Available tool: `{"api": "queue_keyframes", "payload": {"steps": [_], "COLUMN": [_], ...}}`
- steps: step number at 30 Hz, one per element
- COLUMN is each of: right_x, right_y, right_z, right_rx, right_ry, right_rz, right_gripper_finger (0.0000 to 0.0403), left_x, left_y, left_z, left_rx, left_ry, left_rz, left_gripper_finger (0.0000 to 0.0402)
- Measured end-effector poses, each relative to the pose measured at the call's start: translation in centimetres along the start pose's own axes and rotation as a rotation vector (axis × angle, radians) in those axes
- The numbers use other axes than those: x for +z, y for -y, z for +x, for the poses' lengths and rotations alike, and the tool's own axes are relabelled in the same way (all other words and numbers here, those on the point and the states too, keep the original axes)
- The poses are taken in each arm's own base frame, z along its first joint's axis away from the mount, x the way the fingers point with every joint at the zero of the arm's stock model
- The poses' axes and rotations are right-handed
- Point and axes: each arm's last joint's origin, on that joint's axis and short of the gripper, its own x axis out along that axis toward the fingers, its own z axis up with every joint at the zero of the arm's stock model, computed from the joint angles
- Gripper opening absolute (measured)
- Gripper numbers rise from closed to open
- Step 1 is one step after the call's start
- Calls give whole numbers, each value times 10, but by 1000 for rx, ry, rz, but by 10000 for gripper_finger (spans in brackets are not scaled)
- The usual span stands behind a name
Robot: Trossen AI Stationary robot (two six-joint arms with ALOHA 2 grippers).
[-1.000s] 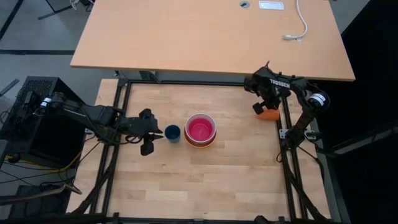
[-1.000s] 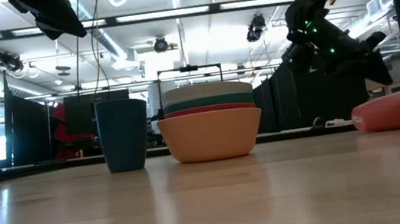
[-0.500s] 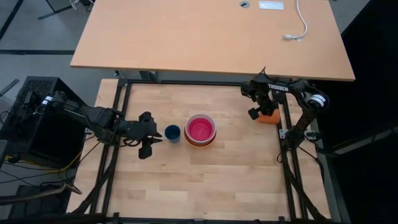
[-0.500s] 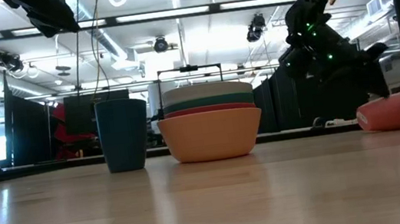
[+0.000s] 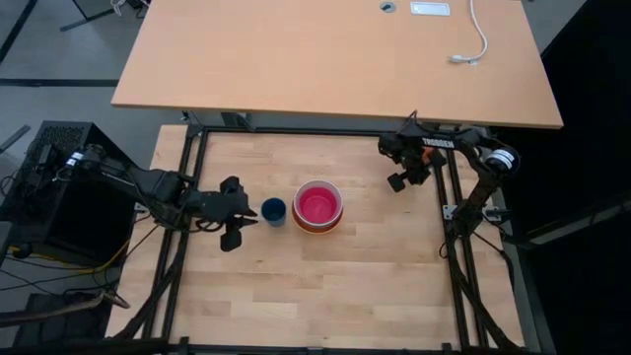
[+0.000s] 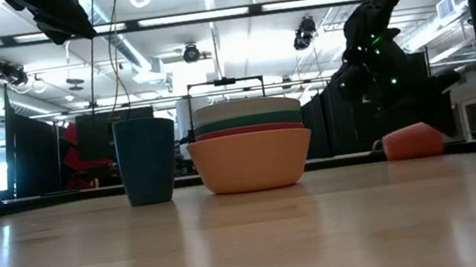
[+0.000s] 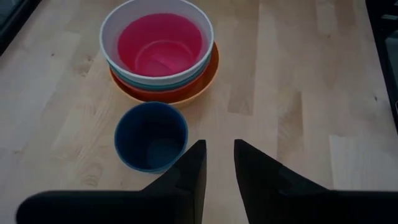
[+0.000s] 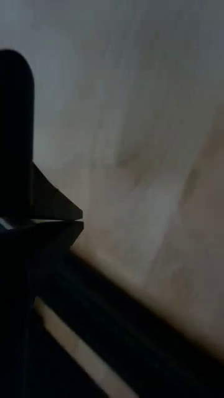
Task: Nest bowls inside each other
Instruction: Put the orange cup to the right side of stacked bowls
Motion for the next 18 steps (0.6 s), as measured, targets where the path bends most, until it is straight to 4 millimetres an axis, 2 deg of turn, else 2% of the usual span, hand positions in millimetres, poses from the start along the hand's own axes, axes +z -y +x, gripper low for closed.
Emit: {"api": "queue_keyframes", "payload": {"steps": [9,18], "right_x": [13,21], "right_y": [5,24], "right_z": [-8,-6], "right_rx": [-48,-238], "right_ry": [125,185], "right_rz": [28,59], "right_gripper_finger": [0,0], "left_x": [0,0], "left_y": [0,0], "left_z": [0,0], "left_rx": [6,6], "left_ry": [2,2], "left_rz": [-1,0], "left_gripper_finger": [67,63]}}
